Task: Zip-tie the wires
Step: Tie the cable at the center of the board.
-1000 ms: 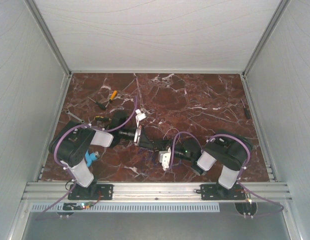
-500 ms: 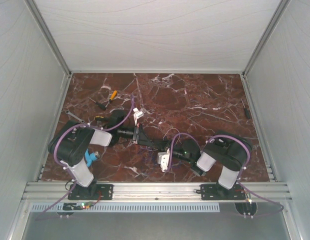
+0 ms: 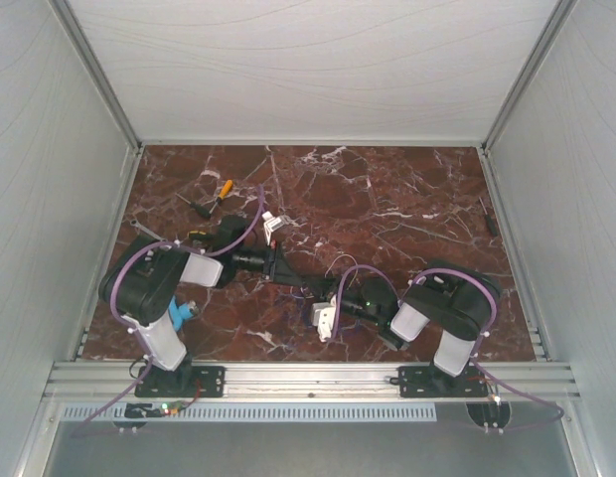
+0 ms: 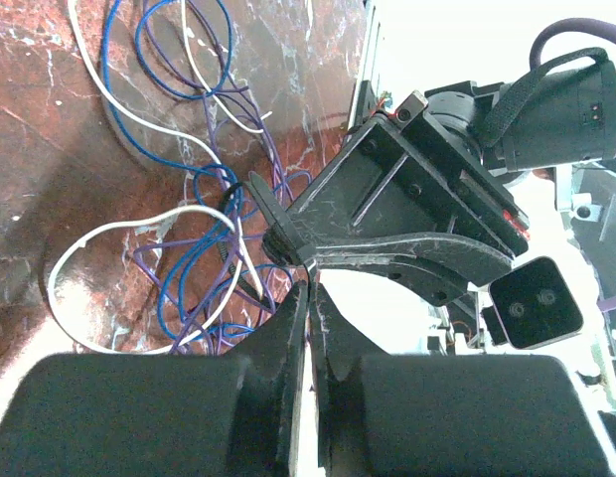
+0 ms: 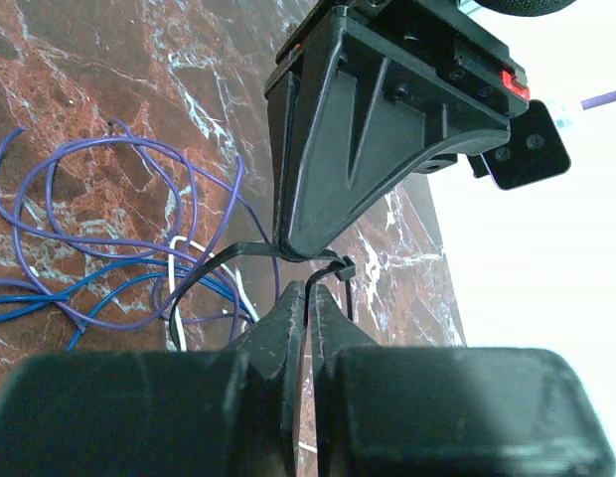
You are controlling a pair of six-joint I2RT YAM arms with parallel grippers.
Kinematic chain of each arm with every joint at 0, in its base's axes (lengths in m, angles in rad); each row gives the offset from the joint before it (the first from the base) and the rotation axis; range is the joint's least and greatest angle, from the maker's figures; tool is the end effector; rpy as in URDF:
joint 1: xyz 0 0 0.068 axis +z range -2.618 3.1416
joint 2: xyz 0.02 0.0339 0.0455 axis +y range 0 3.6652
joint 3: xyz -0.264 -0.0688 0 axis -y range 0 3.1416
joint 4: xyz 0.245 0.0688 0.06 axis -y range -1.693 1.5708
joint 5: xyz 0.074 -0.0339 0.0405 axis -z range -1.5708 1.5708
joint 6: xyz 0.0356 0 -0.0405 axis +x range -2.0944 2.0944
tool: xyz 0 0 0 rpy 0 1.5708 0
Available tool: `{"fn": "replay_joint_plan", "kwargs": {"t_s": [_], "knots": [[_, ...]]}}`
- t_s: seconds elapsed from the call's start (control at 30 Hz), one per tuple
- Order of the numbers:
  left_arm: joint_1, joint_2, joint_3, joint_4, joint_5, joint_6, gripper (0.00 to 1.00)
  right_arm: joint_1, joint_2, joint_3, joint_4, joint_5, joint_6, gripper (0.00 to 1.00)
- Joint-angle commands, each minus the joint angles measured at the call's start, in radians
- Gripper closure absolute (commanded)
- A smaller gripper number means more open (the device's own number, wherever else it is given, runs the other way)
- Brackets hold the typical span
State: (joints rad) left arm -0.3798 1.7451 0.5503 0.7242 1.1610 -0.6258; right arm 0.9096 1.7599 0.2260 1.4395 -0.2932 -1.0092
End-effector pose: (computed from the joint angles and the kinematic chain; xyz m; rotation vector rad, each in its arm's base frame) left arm 0.2574 -0.1379 0.1277 0.5638 2.1243 -1.7745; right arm 0.1431 0.2007 0.1200 -1.4775 0.7652 0.1685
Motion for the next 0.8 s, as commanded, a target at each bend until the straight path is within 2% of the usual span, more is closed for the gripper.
{"fn": "replay_joint_plan", "kwargs": {"t_s": [0.0,0.07,0.2,0.4,0.63,0.77], "knots": [[0.030,0.017,0.058,0.098,-0.056,-0.037,1.00,0.032,-0.015,0.008,0.011,-0.085,-0.014,1.00],[0.029,0.023,0.046,0.172,-0.044,-0.071,1.00,0.032,-0.012,0.011,0.009,-0.078,-0.007,1.00],[0.028,0.015,0.037,0.191,-0.029,-0.074,0.99,0.023,0.009,0.021,0.024,-0.060,0.023,1.00],[0.019,0.022,0.012,0.221,-0.025,-0.091,0.87,-0.010,0.060,0.024,0.154,-0.060,0.103,1.00],[0.019,-0.001,0.000,0.205,-0.042,-0.084,0.76,-0.055,0.060,0.017,0.186,-0.093,0.155,1.00],[0.019,-0.060,-0.009,0.133,-0.083,-0.040,0.66,-0.072,0.059,0.014,0.187,-0.112,0.156,1.00]]}}
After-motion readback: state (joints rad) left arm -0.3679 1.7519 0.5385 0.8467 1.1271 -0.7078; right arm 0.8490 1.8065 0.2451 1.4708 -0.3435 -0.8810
